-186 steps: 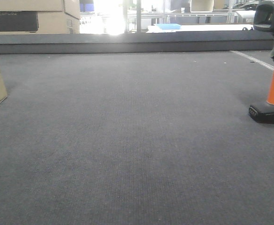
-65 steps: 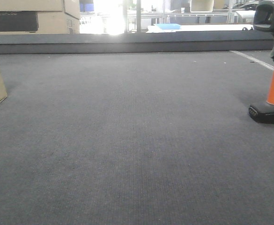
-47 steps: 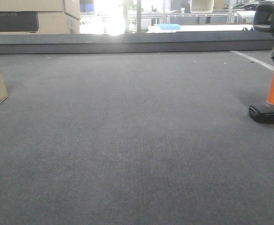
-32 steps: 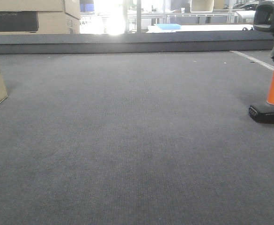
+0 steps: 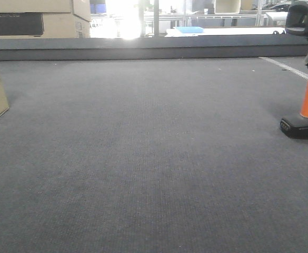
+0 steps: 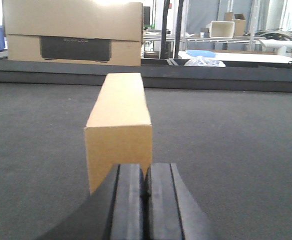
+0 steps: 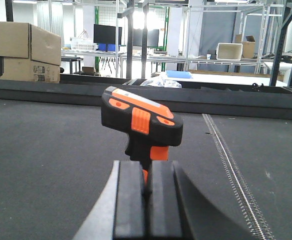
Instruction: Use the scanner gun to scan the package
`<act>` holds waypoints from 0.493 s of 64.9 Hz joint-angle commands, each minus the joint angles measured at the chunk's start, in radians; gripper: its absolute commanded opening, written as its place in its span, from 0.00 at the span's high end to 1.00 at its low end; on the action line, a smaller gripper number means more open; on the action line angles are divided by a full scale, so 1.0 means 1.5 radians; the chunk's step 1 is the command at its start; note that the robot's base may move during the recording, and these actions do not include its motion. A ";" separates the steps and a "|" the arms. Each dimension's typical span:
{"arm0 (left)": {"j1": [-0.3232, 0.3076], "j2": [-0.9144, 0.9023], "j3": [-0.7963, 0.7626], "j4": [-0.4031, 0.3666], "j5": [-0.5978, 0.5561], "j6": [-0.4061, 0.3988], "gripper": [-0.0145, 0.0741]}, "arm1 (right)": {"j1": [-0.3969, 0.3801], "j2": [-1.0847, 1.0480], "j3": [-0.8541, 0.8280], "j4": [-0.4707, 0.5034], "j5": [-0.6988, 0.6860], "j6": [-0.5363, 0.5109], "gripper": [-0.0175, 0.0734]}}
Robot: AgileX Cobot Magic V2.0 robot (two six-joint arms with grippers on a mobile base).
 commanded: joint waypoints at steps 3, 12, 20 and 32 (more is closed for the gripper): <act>0.006 -0.002 -0.001 -0.004 -0.008 -0.007 0.96 | 0.001 -0.002 0.001 -0.003 -0.017 0.000 0.99; 0.005 -0.002 -0.001 -0.004 -0.004 -0.007 0.96 | 0.001 -0.002 0.001 -0.003 -0.017 0.000 0.99; 0.005 -0.002 -0.001 -0.004 -0.004 -0.007 0.96 | 0.001 -0.002 0.001 -0.003 -0.017 0.000 0.99; 0.005 -0.002 -0.001 -0.004 -0.004 -0.007 0.96 | 0.001 -0.002 0.001 -0.003 -0.017 0.000 0.99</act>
